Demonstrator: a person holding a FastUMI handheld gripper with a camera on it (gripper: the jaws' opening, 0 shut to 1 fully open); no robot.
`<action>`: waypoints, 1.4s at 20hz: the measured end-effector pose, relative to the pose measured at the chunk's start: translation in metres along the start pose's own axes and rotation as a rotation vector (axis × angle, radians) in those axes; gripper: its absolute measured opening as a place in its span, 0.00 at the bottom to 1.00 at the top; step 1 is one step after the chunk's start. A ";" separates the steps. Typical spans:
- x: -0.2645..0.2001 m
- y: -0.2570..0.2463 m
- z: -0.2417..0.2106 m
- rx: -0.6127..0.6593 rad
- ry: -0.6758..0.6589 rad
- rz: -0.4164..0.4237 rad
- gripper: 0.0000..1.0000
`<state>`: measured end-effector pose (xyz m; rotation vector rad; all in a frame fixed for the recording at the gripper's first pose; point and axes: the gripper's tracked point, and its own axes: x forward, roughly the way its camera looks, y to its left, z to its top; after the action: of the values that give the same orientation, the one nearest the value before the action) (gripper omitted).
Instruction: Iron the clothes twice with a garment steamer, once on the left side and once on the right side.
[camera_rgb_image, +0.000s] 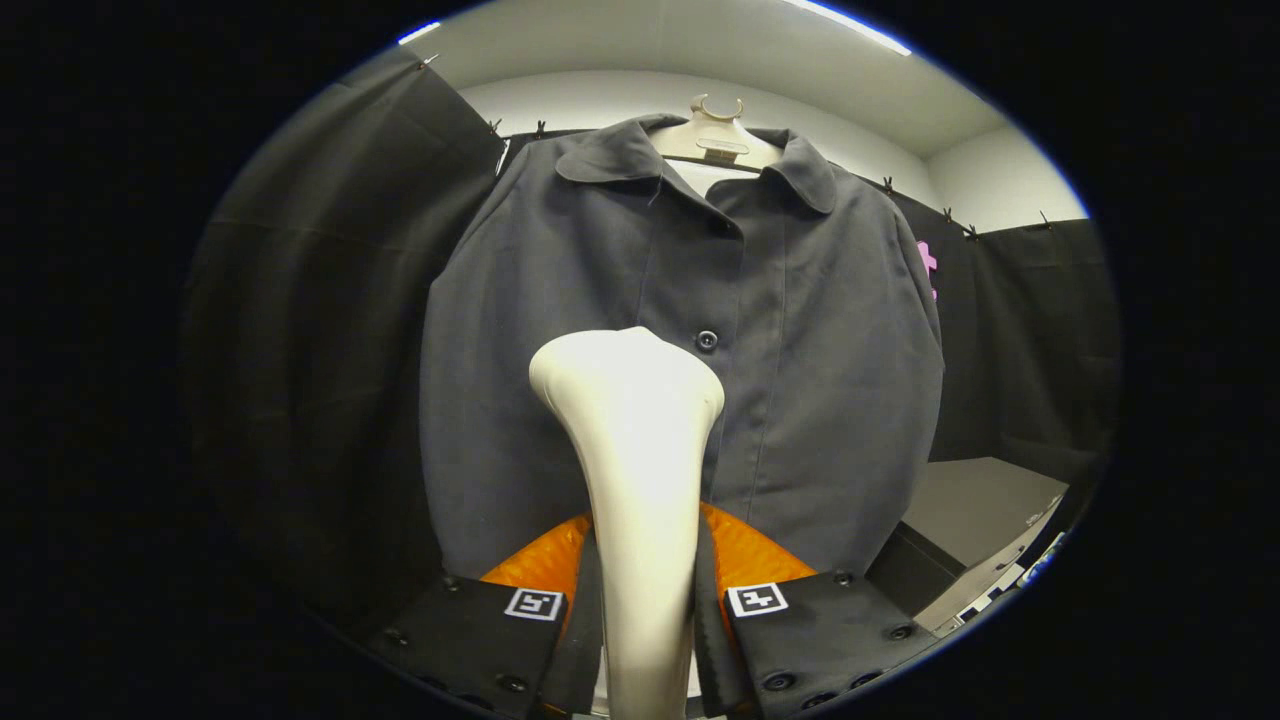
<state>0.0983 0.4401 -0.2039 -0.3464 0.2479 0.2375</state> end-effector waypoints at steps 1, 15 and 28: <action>0.000 0.000 -0.003 0.001 0.006 0.000 0.46; -0.005 0.004 -0.050 -0.045 0.067 0.003 0.46; -0.025 0.019 -0.130 -0.030 0.219 0.046 0.46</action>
<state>0.0438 0.4055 -0.3211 -0.3972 0.4685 0.2494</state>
